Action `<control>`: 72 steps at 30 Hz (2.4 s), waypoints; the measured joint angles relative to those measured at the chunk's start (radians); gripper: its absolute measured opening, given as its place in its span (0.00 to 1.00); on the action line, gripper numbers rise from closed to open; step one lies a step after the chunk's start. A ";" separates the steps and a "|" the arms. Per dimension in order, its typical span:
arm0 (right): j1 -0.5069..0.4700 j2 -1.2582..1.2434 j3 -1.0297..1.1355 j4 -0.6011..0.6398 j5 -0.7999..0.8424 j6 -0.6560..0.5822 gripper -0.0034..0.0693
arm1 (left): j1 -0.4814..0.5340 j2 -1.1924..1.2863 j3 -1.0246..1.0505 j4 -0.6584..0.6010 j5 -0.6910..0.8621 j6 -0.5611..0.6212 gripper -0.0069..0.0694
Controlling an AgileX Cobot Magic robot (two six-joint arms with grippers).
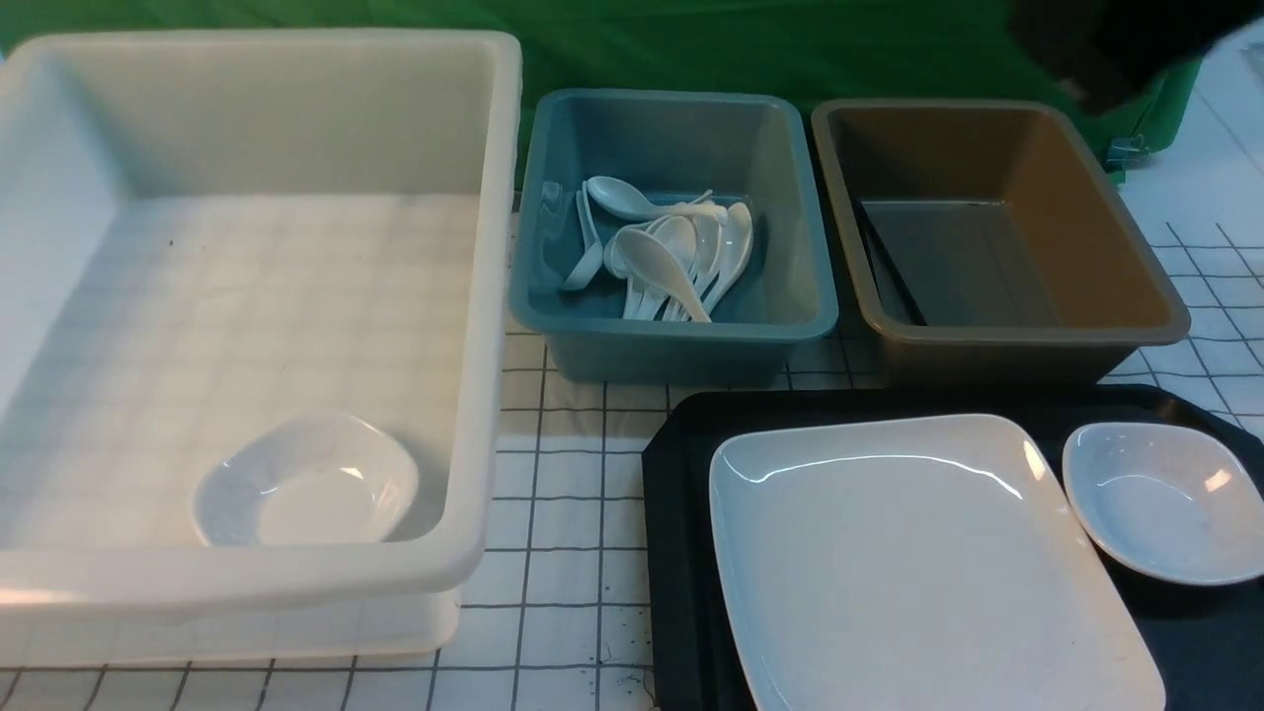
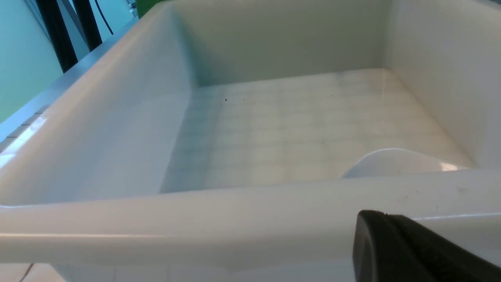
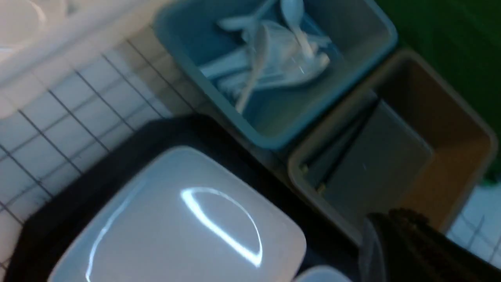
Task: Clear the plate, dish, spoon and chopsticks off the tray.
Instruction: Use the right arm to grab a small plate from the dinner plate, then use the right arm to put the small plate into the large storage box on the left
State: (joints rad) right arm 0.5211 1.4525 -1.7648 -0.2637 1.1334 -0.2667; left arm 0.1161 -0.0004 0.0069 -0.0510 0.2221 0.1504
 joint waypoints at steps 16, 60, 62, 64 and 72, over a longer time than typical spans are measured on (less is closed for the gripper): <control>-0.418 0.139 0.742 -0.007 -0.314 0.065 0.47 | 0.000 0.000 0.000 0.000 0.000 0.000 0.12; -0.406 0.273 0.737 -0.088 -0.390 -0.321 0.26 | 0.000 0.000 0.000 0.000 0.000 0.000 0.12; -0.406 0.218 0.737 -0.089 -0.379 -0.317 0.19 | 0.000 0.000 0.000 0.000 0.000 0.000 0.12; -0.395 0.147 0.737 -0.083 -0.365 -0.309 0.15 | 0.000 0.000 0.000 0.000 0.000 0.000 0.12; -0.227 -0.122 0.601 0.103 -0.297 -0.289 0.15 | 0.000 0.000 0.000 0.000 0.000 0.000 0.12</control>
State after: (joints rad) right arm 0.2942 1.3302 -1.1635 -0.1609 0.8367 -0.5556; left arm 0.1161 -0.0004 0.0069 -0.0510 0.2221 0.1504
